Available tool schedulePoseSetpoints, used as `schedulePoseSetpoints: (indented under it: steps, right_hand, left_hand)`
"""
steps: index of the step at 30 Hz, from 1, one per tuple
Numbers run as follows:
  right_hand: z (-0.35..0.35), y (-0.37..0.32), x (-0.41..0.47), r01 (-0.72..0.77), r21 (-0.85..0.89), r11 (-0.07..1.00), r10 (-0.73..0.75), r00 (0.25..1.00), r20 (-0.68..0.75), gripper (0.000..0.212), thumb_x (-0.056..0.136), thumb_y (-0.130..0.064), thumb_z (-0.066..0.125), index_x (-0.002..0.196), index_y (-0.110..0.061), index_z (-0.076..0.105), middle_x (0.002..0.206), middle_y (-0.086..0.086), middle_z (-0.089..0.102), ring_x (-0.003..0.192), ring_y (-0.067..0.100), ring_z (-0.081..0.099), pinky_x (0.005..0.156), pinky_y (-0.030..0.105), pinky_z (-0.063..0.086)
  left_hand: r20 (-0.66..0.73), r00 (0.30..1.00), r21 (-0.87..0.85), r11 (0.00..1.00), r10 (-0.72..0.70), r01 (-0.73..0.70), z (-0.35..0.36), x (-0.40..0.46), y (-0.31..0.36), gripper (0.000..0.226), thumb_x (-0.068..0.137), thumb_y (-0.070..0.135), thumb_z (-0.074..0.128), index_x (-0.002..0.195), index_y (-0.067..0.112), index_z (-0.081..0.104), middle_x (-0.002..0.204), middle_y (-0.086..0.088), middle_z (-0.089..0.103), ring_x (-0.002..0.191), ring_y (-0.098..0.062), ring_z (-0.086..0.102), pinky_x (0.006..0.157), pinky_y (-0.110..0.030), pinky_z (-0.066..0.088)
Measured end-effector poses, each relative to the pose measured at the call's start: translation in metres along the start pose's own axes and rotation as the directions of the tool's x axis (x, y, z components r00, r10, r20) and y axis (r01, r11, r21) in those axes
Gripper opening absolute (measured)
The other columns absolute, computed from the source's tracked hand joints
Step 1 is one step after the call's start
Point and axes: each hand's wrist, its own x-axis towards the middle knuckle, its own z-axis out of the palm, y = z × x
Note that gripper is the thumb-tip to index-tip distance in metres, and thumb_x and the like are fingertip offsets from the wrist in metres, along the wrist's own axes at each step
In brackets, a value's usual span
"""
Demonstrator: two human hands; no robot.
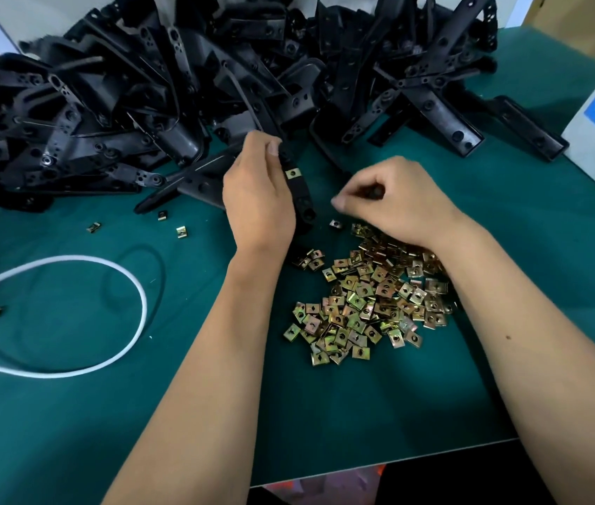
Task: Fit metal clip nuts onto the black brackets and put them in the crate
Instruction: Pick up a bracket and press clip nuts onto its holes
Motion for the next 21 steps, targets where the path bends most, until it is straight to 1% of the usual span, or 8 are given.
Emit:
schedulePoseSetpoints:
  steps: [2,4,6,9,13,15,17,21]
  right_hand:
    - [0.001,-0.001,-0.001,0.018,-0.092,0.996,-0.009,0.995,0.097,0.021,0.080,-0.047,0.084,0.088,-0.030,0.077,0.074,-0.017,0.066,0.066,-0.005,0.057,0.061,0.019,0.037]
    - [0.006,-0.003,-0.001,0.040,-0.106,0.994,-0.027,0.991,0.130,0.018,0.080,-0.041,0.086,0.087,-0.029,0.075,0.076,-0.018,0.065,0.067,-0.006,0.055,0.062,0.020,0.036]
    - [0.010,-0.006,-0.002,0.077,-0.113,0.991,-0.062,0.989,0.131,0.012,0.085,-0.034,0.082,0.085,-0.030,0.071,0.082,-0.017,0.065,0.071,-0.004,0.054,0.066,0.023,0.037]
    - [0.015,-0.007,0.000,0.089,-0.137,0.987,-0.082,0.995,0.050,0.011,0.095,-0.028,0.072,0.095,-0.017,0.075,0.093,-0.005,0.070,0.082,0.011,0.061,0.076,0.029,0.046]
    - [0.014,-0.009,-0.001,0.025,0.013,1.000,-0.024,0.998,-0.065,0.010,0.101,-0.021,0.064,0.097,-0.016,0.072,0.084,-0.011,0.067,0.075,0.002,0.062,0.067,0.009,0.043]
    - [0.014,-0.008,0.000,-0.014,0.132,0.991,0.023,0.997,-0.070,0.008,0.101,-0.014,0.062,0.095,-0.016,0.067,0.081,-0.009,0.069,0.070,0.002,0.065,0.065,0.010,0.044]
    - [0.013,-0.009,0.000,-0.035,0.283,0.959,0.057,0.996,-0.070,0.009,0.100,-0.009,0.063,0.095,-0.013,0.070,0.079,-0.004,0.073,0.067,-0.001,0.066,0.065,0.012,0.048]
    - [0.013,-0.014,-0.002,-0.081,0.557,0.827,0.092,0.996,0.008,0.017,0.096,0.000,0.064,0.105,-0.009,0.076,0.087,0.006,0.078,0.074,0.008,0.067,0.069,0.019,0.053]
  left_hand:
    - [-0.023,0.999,-0.001,0.999,-0.034,0.034,0.000,0.001,-0.002,0.025,0.108,0.015,0.041,0.104,0.004,0.063,0.080,-0.004,0.064,0.068,-0.017,0.049,0.060,-0.029,0.031]
    - [-0.021,0.999,-0.015,0.999,-0.046,0.046,0.001,0.000,-0.002,0.025,0.108,0.015,0.041,0.103,0.005,0.063,0.078,-0.004,0.063,0.066,-0.014,0.047,0.059,-0.028,0.030]
    - [-0.008,0.999,-0.030,0.998,-0.048,0.048,0.002,0.000,-0.003,0.024,0.108,0.015,0.041,0.103,0.005,0.062,0.078,-0.005,0.064,0.068,-0.018,0.048,0.059,-0.032,0.033]
    - [0.004,0.999,-0.031,0.998,-0.049,0.049,0.003,-0.001,-0.004,0.024,0.108,0.015,0.041,0.103,0.005,0.063,0.078,-0.005,0.064,0.068,-0.018,0.049,0.058,-0.029,0.033]
    - [0.004,0.996,-0.029,0.996,-0.085,0.085,0.004,0.000,-0.005,0.024,0.108,0.016,0.041,0.104,0.006,0.063,0.074,0.005,0.058,0.062,-0.004,0.048,0.055,-0.014,0.031]
    - [0.009,0.995,-0.033,0.995,-0.097,0.097,0.004,0.001,-0.005,0.024,0.108,0.016,0.041,0.105,0.006,0.063,0.075,0.004,0.058,0.062,-0.001,0.049,0.055,-0.013,0.031]
    - [0.008,0.995,-0.035,0.995,-0.096,0.096,0.004,0.001,-0.005,0.024,0.108,0.016,0.042,0.105,0.006,0.063,0.075,0.002,0.059,0.062,-0.001,0.048,0.055,-0.013,0.031]
    - [0.008,0.997,-0.045,0.996,-0.075,0.075,0.003,0.000,-0.005,0.023,0.108,0.015,0.042,0.104,0.005,0.063,0.074,0.004,0.057,0.061,-0.003,0.046,0.055,-0.014,0.032]
